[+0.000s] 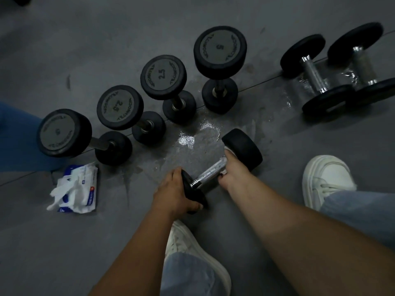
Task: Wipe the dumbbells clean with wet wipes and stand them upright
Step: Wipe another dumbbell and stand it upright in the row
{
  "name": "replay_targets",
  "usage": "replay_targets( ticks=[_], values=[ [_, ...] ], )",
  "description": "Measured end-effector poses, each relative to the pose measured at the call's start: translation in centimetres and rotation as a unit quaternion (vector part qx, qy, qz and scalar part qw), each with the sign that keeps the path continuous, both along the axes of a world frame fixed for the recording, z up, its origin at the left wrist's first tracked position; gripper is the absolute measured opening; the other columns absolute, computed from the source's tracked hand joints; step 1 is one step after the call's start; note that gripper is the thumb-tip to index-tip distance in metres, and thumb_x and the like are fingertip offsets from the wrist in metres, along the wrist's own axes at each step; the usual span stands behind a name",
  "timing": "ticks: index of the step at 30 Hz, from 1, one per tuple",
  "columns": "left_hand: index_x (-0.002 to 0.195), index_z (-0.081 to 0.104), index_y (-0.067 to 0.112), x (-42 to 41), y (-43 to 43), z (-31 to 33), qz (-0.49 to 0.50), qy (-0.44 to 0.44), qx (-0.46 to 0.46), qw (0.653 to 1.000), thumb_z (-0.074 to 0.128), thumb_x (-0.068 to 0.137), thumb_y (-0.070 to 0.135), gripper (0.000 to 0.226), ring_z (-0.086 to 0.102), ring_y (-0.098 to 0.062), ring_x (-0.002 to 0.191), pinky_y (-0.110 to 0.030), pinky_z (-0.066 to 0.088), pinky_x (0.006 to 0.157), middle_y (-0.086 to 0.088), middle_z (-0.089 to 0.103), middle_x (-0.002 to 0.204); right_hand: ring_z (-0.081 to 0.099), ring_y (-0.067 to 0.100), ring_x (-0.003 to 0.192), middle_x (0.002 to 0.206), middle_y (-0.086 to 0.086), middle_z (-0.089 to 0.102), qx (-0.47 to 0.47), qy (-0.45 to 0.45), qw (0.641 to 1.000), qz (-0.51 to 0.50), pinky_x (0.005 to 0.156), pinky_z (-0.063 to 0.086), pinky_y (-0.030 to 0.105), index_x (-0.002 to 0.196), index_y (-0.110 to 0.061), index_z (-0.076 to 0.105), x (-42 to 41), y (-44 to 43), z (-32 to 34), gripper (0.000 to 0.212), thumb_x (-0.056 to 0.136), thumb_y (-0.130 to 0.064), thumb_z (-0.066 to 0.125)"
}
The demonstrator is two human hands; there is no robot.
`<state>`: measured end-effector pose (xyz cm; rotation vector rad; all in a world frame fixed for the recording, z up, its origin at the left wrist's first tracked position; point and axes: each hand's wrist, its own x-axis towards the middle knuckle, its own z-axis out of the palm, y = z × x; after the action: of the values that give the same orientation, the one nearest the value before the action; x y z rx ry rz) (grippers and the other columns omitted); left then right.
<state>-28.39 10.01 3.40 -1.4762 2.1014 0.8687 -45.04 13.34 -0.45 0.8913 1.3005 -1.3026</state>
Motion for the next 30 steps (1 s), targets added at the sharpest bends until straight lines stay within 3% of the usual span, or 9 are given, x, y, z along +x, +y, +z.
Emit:
replay_targets(
  ticks=[4,9,14,19,22,27,30],
  values=[
    [0.153,0.017,0.023,0.0,0.2,0.1,0.006,0.003,-0.001,1.000,0.092,0.046,0.049,0.133,0.038,-0.023,0.136,-0.039,0.041,0.106,0.001,0.029,0.152,0.057,0.012,0.070,0.085,0.000,0.061,0.003,0.041,0.999,-0.012,0.060,0.046,0.027,0.094,-0.016,0.059,0.9,1.3,0.0,0.019,0.085,-0.028,0.072],
    [0.153,0.019,0.022,0.1,0.1,0.0,0.000,0.008,-0.003,1.000,0.092,0.047,0.047,0.131,0.038,-0.023,0.136,-0.037,0.041,0.106,0.001,0.031,0.151,0.055,0.019,0.072,0.091,0.004,0.058,-0.025,-0.027,0.999,-0.027,0.085,0.048,0.042,0.089,-0.014,0.055,-0.2,0.0,0.4,0.023,0.087,-0.030,0.070],
    [0.154,0.016,0.023,0.1,0.0,0.0,0.004,0.006,0.006,1.000,0.092,0.047,0.048,0.133,0.035,-0.024,0.137,-0.041,0.041,0.107,0.001,0.027,0.153,0.053,0.010,0.067,0.101,0.003,0.065,-0.006,0.025,1.000,-0.008,0.053,0.041,0.026,0.085,-0.018,0.058,0.7,1.4,0.5,0.011,0.091,-0.025,0.064],
    [0.154,0.017,0.023,0.1,0.0,0.1,0.003,0.006,0.005,1.000,0.092,0.047,0.047,0.133,0.036,-0.024,0.137,-0.039,0.041,0.107,0.001,0.029,0.152,0.055,0.012,0.071,0.086,0.000,0.059,-0.016,0.002,1.000,0.000,0.070,0.045,0.031,0.104,-0.015,0.057,-0.1,0.6,0.9,0.022,0.089,-0.029,0.067],
    [0.154,0.016,0.023,0.1,0.1,0.1,0.006,0.009,0.006,1.000,0.091,0.047,0.048,0.133,0.036,-0.023,0.137,-0.041,0.041,0.107,0.001,0.028,0.153,0.053,0.007,0.067,0.091,-0.001,0.062,-0.008,0.038,0.999,-0.016,0.053,0.043,0.020,0.091,-0.020,0.063,1.1,1.7,0.7,0.004,0.092,-0.024,0.063],
    [0.154,0.015,0.023,0.2,0.0,-0.1,0.004,0.008,0.009,1.000,0.091,0.047,0.048,0.133,0.037,-0.023,0.137,-0.041,0.040,0.108,0.002,0.026,0.153,0.057,0.010,0.076,0.092,-0.001,0.063,-0.020,0.020,1.000,0.002,0.058,0.042,0.025,0.099,-0.018,0.059,0.2,0.9,0.8,0.020,0.087,-0.031,0.069],
    [0.154,0.014,0.024,0.2,0.1,-0.1,0.007,0.008,0.008,1.000,0.091,0.047,0.049,0.134,0.036,-0.023,0.137,-0.041,0.040,0.107,0.003,0.026,0.153,0.049,0.005,0.059,0.082,-0.003,0.060,-0.004,0.052,0.998,-0.017,0.053,0.040,0.019,0.087,-0.019,0.064,1.3,1.5,0.3,0.008,0.089,-0.026,0.067]
  ],
)
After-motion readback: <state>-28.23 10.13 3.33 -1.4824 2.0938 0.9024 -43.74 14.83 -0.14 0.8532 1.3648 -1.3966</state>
